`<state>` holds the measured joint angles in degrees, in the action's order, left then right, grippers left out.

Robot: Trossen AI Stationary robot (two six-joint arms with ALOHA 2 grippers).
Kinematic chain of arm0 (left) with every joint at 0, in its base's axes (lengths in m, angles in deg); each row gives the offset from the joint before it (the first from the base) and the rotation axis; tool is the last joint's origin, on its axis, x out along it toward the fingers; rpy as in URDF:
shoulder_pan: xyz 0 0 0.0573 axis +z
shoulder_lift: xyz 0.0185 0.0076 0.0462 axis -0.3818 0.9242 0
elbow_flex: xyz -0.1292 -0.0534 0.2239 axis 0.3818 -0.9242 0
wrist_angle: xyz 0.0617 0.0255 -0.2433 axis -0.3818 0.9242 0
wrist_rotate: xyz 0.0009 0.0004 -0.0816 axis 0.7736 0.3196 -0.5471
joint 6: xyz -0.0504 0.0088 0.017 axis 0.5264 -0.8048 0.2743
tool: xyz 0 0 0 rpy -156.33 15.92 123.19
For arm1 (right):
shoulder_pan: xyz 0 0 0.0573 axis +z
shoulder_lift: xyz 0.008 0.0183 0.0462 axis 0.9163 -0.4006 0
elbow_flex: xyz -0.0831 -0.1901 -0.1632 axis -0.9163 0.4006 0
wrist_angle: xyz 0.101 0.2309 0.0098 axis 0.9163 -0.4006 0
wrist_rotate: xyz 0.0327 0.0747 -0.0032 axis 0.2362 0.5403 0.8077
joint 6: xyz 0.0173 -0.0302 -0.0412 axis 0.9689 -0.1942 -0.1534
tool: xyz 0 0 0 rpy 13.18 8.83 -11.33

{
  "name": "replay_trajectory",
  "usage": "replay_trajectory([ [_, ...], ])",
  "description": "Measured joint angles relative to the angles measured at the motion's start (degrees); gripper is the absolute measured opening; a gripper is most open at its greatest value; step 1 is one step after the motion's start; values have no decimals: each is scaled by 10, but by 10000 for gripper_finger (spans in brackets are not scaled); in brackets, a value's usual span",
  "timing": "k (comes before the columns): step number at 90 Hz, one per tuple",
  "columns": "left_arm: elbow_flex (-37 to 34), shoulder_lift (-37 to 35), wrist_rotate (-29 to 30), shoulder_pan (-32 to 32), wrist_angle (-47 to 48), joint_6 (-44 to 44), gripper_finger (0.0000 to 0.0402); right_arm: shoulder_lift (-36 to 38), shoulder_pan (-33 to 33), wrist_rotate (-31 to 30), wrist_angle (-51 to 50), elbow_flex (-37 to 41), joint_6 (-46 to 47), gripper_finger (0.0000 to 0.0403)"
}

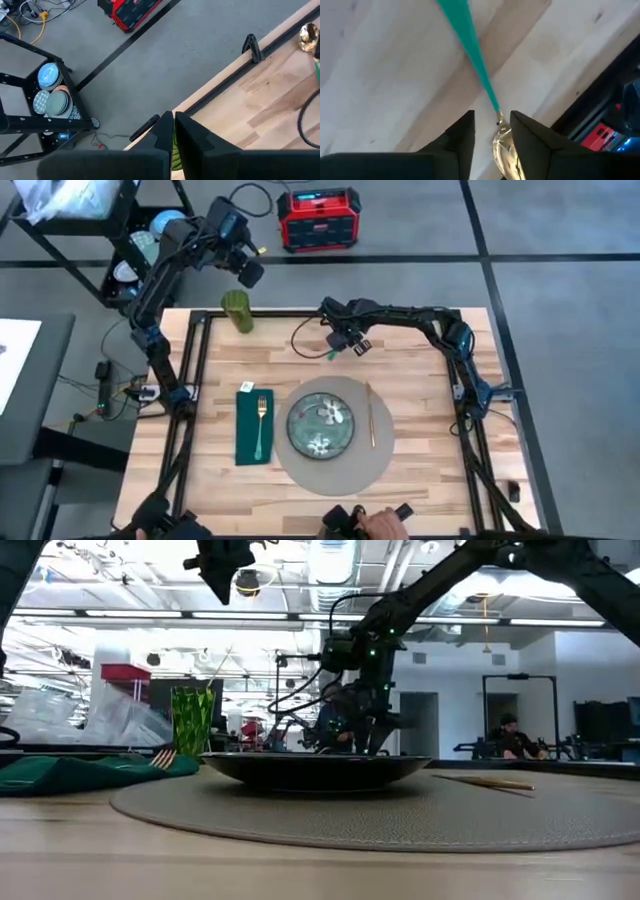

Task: Set table place
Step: Put the green spoon on the gray table mat

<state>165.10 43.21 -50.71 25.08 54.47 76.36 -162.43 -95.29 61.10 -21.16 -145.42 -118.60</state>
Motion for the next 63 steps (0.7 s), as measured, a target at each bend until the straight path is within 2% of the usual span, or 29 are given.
replay_trajectory([
  [12,-1,0,0,2,4,32,1,0,8,-17,-39,0,-1,81],
  [22,-33,-1,-1,4,-22,21,1,0,14,-15,-54,0,33,67],
  [32,-99,0,-23,25,-46,18,1,0,14,-10,-33,0,6,53],
  [41,-181,0,-51,45,-61,28,1,3,3,-11,27,0,-27,49],
  [52,-262,1,-54,57,-67,27,1,6,-14,-11,62,-29,-30,48],
  [63,-303,1,-54,59,-99,29,1,3,-32,6,59,-48,5,48],
])
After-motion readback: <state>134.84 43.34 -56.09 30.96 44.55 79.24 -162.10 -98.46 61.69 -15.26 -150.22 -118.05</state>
